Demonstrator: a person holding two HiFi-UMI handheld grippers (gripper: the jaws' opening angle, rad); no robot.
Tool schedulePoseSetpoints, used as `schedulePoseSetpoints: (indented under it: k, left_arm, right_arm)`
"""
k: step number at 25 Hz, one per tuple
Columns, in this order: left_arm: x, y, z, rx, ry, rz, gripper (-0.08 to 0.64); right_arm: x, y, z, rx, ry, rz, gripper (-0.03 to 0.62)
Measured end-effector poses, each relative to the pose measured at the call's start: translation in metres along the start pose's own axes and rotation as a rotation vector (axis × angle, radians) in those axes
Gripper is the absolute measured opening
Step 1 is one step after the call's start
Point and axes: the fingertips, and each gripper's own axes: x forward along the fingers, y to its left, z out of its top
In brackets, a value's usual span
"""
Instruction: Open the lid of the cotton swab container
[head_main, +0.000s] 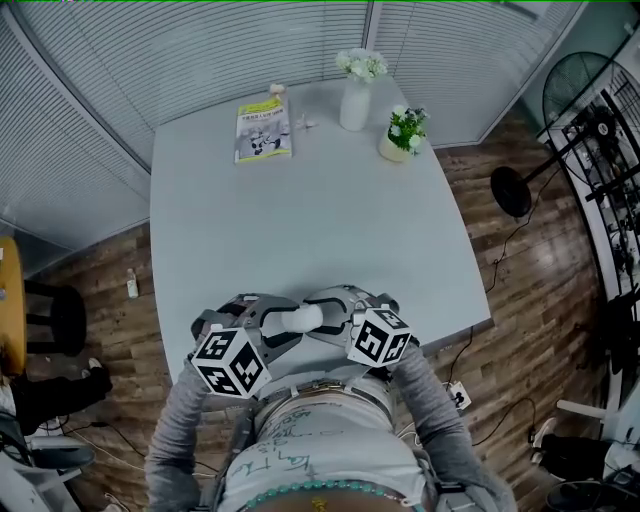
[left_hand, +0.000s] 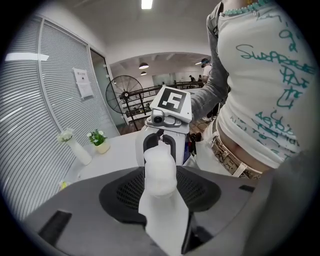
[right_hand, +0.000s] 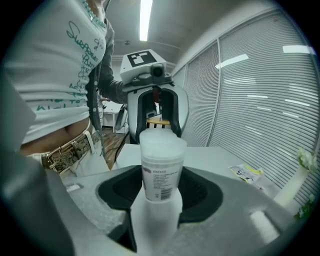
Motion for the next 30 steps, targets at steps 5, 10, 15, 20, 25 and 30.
schedulePoseSetpoints:
  k: [5, 10, 15, 20, 25, 30]
  left_arm:
    - [-0.001, 0.001, 0.001, -0.034, -0.017, -0.036, 0.19]
    - [-0.003, 0.0, 0.003, -0.047, -0.028, -0.056, 0.19]
    - [-0.006, -0.002, 0.005, -0.103, -0.052, -0.098, 0.189]
    - [-0.006, 0.001, 0.002, -0.103, -0.044, -0.099, 0.19]
    - [-0.006, 0.004, 0.006, -0.025, -0.089, -0.054, 0.198]
    - [-0.013, 0.012, 0.013, 0.004, -0.154, 0.012, 0.198]
  right_arm:
    - [0.0, 0.001, 0.0, 0.008, -0.014, 0.002, 0.221]
    - [-0.002, 0.002, 0.002, 0.02, -0.028, 0.003, 0.221]
    - [0.0, 0.005, 0.001, -0.008, -0.01, 0.002, 0.219]
    - [0.004, 0.002, 0.0, -0.002, -0.011, 0.006, 0.219]
    - [0.0, -0.001, 0.0, 0.016, -0.021, -0.007, 0.218]
    - [-0.002, -0.004, -0.004, 0.035, -0.017, -0.019, 0.218]
